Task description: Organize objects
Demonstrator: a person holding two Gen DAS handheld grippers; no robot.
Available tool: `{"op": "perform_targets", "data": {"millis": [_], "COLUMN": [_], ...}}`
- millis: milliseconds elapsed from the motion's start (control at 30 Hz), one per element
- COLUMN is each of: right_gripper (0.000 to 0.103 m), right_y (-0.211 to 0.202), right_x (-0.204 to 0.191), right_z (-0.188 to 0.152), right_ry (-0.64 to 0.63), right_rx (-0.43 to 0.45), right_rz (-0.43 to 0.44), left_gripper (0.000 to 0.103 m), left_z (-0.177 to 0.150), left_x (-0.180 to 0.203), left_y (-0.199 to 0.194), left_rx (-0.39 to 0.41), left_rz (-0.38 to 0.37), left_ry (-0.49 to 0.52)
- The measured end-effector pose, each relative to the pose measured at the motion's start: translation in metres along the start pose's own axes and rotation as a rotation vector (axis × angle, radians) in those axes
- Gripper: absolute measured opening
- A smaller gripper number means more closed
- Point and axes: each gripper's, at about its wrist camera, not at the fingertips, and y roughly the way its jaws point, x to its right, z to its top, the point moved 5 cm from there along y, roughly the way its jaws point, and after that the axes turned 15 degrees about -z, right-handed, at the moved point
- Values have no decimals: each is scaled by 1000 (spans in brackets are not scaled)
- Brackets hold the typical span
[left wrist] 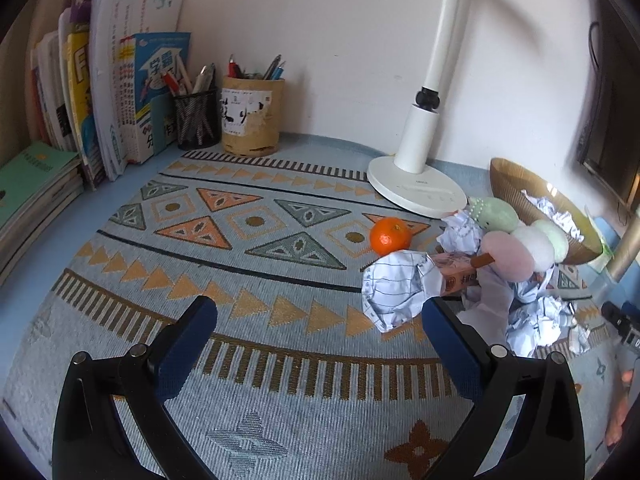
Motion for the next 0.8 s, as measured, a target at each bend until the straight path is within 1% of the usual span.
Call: {"op": "perform_targets", "data": {"millis": [333, 467, 800], "right_gripper": [103, 103, 103], "right_y": [-4, -7, -7], "right_x": [-3, -6, -7], "right_z": [1, 0, 0], "right_ry": [-16, -30, -33], "right_rx": [27, 40, 41], "right_rz": [-1, -1, -2], "left_gripper": [102, 102, 102], "left_z": [-1, -2, -3], "left_x": [12, 18, 19], "left_y": [2, 3, 2], "left_rx": [-10, -21, -15], "left_rz": [32, 27, 29], "left_ry": [68, 102, 90]}}
